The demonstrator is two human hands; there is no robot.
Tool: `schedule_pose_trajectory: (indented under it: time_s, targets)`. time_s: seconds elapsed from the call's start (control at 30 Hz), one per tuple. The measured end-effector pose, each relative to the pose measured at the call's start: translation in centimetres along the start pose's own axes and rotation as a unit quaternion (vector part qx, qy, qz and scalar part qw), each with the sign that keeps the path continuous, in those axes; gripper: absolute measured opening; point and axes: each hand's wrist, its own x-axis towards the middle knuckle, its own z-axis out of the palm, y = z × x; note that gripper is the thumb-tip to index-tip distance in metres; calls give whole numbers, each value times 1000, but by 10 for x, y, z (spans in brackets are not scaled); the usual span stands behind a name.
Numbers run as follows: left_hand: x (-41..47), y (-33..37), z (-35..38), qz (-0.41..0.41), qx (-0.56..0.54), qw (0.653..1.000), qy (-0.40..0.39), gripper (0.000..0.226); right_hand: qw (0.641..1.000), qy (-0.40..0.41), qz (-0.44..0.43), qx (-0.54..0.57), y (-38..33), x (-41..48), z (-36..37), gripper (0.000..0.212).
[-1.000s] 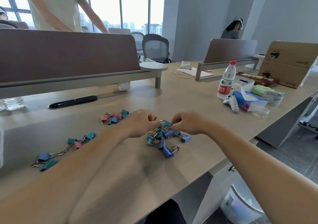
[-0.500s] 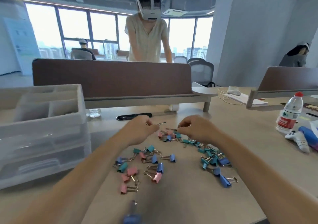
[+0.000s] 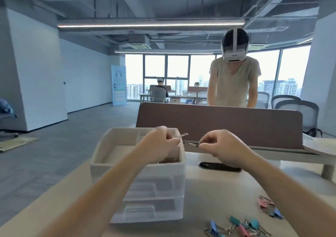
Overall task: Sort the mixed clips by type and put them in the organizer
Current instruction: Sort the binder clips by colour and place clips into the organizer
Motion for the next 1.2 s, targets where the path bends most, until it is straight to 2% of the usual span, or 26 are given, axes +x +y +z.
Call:
schedule_pose_trajectory:
  time_s: [0.07,0.27,0.5,0.7,0.83,0.9,0.97,1.2]
  targets:
    - [17,-14,-19,-11,23,999,22,24,1000,2,-13,4,-16,23,12,8]
    - [71,-57,-49,-49,104,993,17,29,1000,3,-24,7,-48,85,47,11]
    - [111,-92,-48,-52,208,973,-89,32,1000,-7,-22,-3,-56,137,77,14]
    - [123,-96,-47,-15,181,978,-101,26,999,-19,-29,-30,-64,156,93,13]
    - [127,-95,-39,-6,180,980,-86,34,997,-27,-32,-59,-64,164,102,10]
    - [129,-98,-35,11,181,980,-84,32,997,-32,-34,-66,-64,167,104,15]
    - [129,-103,-30,19,175,981,-76,42,996,-38,-40,-74,-67,169,107,21]
    - [120,-106,-40,77,123,987,-71,28,987,-48,-60,-143,-79,174,112,23]
